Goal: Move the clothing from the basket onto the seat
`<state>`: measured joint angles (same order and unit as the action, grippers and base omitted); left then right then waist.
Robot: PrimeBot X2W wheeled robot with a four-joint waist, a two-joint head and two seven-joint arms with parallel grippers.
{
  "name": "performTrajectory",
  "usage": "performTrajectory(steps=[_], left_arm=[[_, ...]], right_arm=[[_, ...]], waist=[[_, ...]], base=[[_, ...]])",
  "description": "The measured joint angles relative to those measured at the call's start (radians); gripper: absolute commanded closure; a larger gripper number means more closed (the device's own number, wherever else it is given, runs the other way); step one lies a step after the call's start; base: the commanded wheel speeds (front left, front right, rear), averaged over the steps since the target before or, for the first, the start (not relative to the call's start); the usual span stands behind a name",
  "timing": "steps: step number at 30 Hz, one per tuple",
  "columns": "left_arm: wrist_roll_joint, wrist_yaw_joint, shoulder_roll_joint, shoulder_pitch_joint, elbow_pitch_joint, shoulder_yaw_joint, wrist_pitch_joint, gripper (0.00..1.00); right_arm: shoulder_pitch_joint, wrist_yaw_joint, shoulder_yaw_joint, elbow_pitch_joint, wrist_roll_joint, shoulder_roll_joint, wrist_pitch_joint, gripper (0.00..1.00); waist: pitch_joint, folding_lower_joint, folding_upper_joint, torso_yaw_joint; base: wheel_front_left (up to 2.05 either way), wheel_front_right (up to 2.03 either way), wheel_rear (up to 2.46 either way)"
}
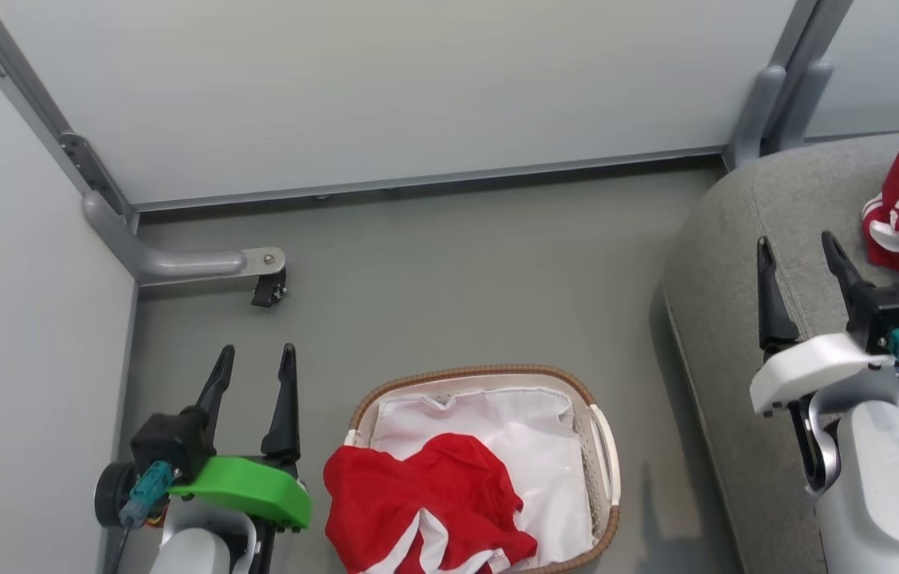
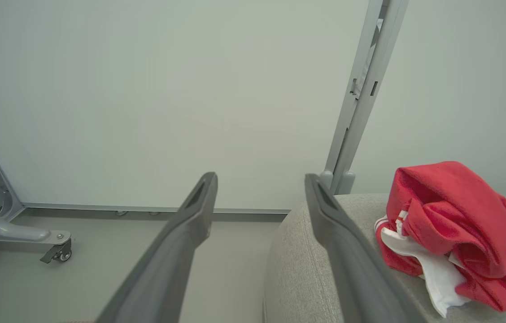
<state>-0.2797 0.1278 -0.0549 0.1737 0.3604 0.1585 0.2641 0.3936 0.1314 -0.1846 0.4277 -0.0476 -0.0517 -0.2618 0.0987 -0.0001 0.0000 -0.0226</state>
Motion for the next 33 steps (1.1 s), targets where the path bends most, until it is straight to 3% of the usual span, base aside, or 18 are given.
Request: performTrajectory(steps=[13,33], left_arm=[[0.000,0.000,0.004,-0.105,0.015,-0.037,0.000,0.00],[-0.012,0.001,0.005,-0.118,0.022,-0.016,0.000,0.00]], right_arm=[[-0.216,0.000,0.081,-0.067,0.178,0.003,0.000,0.00],[-0.277,0.000,0.113,-0.083,0.204,0.003,0.000,0.00]], waist=[[-0.078,0.0000,0.0000,0.077],[-0.102,0.0000,0.0000,0.080]], base=[[0.00,0.00,0.00],[0.00,0.00,0.00]])
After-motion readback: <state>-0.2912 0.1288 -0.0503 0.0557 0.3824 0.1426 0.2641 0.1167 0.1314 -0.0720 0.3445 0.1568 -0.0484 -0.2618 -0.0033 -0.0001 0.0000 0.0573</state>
